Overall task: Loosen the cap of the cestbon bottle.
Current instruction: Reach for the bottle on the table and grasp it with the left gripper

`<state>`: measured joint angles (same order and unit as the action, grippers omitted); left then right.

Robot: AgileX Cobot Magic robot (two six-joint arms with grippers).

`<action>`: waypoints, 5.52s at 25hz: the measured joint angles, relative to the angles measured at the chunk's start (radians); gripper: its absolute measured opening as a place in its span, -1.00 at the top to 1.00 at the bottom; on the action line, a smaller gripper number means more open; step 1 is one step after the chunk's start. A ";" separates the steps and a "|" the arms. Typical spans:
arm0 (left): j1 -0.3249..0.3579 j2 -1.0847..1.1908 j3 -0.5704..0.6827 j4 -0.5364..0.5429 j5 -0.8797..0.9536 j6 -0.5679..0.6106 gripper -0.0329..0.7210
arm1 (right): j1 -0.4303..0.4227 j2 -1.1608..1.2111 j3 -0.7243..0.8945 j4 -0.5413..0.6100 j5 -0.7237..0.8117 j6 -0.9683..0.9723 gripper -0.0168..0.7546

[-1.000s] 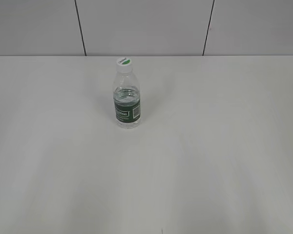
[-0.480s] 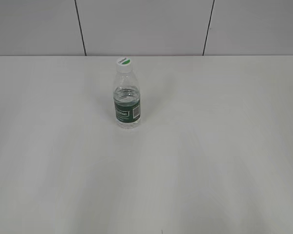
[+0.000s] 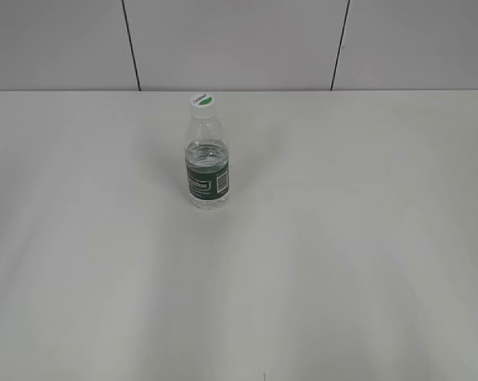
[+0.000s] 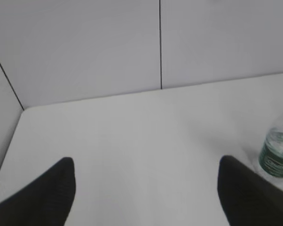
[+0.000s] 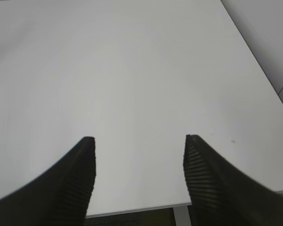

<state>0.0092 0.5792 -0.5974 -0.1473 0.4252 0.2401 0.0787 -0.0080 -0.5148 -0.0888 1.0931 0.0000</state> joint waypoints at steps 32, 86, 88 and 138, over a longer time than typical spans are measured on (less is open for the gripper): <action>0.072 1.322 -0.085 1.156 -1.469 -0.787 -0.23 | 0.000 0.000 0.000 -0.004 0.000 0.005 -0.22; -0.040 1.637 -0.567 1.613 -1.620 -0.936 -0.74 | 0.000 0.000 0.000 -0.011 0.000 0.006 -0.22; -0.059 1.637 -0.567 1.612 -1.589 -0.937 -0.73 | 0.000 0.000 0.000 -0.011 0.000 0.006 -0.22; -0.210 1.835 -0.697 1.513 -1.614 -0.937 -0.35 | 0.000 0.000 0.000 -0.019 0.000 0.006 -0.22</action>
<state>-0.2007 2.4140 -1.2945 1.3658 -1.1890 -0.6973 0.0787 -0.0080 -0.5148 -0.1076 1.0931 0.0060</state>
